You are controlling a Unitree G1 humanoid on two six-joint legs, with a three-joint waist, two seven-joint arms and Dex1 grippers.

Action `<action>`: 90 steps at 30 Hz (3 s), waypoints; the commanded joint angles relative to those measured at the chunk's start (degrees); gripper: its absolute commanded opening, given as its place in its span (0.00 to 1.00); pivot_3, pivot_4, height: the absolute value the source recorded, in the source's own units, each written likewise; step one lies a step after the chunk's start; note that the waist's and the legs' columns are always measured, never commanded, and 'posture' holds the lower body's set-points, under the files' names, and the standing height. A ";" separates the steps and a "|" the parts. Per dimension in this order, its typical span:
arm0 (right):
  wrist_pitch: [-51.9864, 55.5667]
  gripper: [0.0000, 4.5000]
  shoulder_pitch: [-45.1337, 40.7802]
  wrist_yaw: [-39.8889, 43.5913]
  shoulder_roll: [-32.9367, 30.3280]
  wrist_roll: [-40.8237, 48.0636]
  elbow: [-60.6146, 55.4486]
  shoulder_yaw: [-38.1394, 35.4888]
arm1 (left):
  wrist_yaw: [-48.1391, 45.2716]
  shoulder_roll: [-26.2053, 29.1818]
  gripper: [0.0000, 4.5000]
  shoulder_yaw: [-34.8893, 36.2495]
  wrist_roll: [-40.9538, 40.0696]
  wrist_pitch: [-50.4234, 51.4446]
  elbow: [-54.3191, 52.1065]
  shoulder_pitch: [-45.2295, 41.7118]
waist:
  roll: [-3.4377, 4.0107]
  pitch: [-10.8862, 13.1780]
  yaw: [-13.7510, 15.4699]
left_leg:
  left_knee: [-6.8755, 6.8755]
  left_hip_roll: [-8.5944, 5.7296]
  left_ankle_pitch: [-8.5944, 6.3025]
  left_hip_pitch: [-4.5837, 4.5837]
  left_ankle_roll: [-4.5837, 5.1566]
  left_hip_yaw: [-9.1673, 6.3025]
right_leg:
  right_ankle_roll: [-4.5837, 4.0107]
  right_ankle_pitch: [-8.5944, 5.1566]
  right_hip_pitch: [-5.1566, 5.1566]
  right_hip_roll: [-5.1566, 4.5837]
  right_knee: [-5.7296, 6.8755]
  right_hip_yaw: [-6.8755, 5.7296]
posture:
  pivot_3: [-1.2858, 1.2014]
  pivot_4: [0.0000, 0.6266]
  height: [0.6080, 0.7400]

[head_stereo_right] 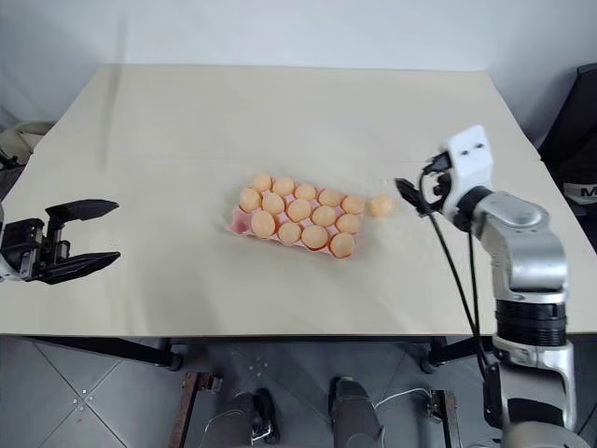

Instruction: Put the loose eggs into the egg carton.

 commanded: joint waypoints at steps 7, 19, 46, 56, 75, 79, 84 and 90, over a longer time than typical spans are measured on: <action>-11.71 0.99 17.82 17.20 -7.24 11.67 -7.47 -14.93 | -6.43 -2.02 1.00 0.88 -0.29 -3.12 2.91 -2.87 | 0.01 0.01 0.41 | 0.15 -0.08 -0.19 0.03 0.22 0.00 | 0.15 0.05 0.17 -0.08 -0.08 -0.02 | 0.52 0.24 1.00; -22.54 0.99 20.09 27.08 -11.55 10.47 4.29 -10.38 | -6.43 -3.70 1.00 2.14 0.53 -2.14 1.49 -3.95 | 0.00 0.00 -0.08 | 0.26 -0.10 -0.16 0.16 0.46 -0.04 | 0.19 0.23 0.30 -0.13 -0.06 -0.01 | 0.52 0.24 1.00; -44.45 0.99 -17.28 13.31 8.23 -5.73 58.21 6.23 | -5.92 -7.61 1.00 9.76 4.07 0.95 -5.72 0.10 | 0.10 0.06 -0.18 | 0.29 -0.11 0.26 0.07 0.39 0.03 | 0.24 0.32 0.20 -0.11 0.07 0.02 | 0.52 0.24 1.00; -47.46 0.99 -19.65 11.57 10.53 -8.35 65.50 7.26 | -4.82 -8.56 1.00 11.70 5.04 2.18 -8.72 1.36 | 0.11 0.06 -0.86 | 0.28 -0.11 0.31 0.10 0.32 0.04 | 0.24 0.32 0.19 -0.11 0.18 0.04 | 0.52 0.24 1.00; -49.05 0.49 -21.66 12.04 11.96 -8.30 63.27 6.80 | -3.60 -10.16 1.00 12.39 6.66 2.60 -10.15 0.83 | 0.11 0.07 -1.62 | 0.28 -0.12 0.49 0.16 0.31 0.01 | 0.23 0.32 0.18 -0.12 0.42 0.08 | 0.52 0.24 1.00; -46.28 0.49 -22.80 10.45 11.69 -7.72 57.01 6.67 | -3.86 -10.33 1.00 12.25 6.78 2.76 -9.82 0.42 | 0.11 0.07 -1.61 | 0.28 -0.11 0.51 0.17 0.29 -0.02 | 0.22 0.32 0.18 -0.12 0.44 0.09 | 0.52 0.24 1.00; -35.45 0.49 -21.17 7.59 14.93 -6.50 39.14 8.64 | -4.23 -10.26 1.00 12.28 7.12 2.60 -8.95 0.04 | 0.12 0.07 -1.72 | 0.24 -0.08 0.52 0.15 0.26 -0.02 | 0.18 0.30 0.11 -0.13 0.46 0.12 | 0.52 0.24 1.00; -17.79 0.49 -17.99 0.58 27.11 -3.76 15.99 14.61 | -4.20 -9.96 1.00 12.75 8.25 1.51 -6.49 -1.08 | 0.12 0.07 -1.57 | 0.16 0.04 0.57 0.13 0.09 -0.12 | -0.10 0.15 0.03 -0.05 0.62 0.01 | 0.52 0.24 1.00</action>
